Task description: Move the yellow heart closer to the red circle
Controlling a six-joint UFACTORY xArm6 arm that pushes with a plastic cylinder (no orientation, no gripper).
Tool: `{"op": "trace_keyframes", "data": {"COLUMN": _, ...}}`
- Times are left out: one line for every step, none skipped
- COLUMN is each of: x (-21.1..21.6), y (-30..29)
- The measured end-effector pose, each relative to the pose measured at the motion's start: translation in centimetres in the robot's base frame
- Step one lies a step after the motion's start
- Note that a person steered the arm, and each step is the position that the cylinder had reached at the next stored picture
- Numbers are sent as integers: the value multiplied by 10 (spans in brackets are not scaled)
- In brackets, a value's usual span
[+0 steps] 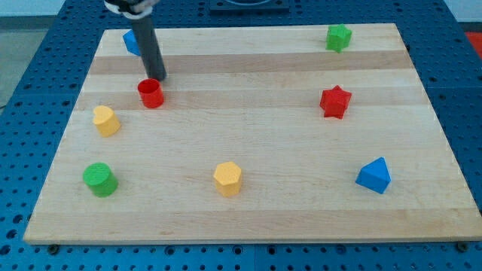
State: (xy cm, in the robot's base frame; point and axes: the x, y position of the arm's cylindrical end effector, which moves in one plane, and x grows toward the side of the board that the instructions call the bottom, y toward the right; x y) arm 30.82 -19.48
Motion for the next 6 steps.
{"op": "trace_keyframes", "data": {"x": 22, "y": -63}}
{"op": "trace_keyframes", "data": {"x": 92, "y": -66}}
{"op": "trace_keyframes", "data": {"x": 101, "y": -66}}
{"op": "trace_keyframes", "data": {"x": 130, "y": -60}}
{"op": "trace_keyframes", "data": {"x": 139, "y": -14}}
{"op": "trace_keyframes", "data": {"x": 158, "y": 19}}
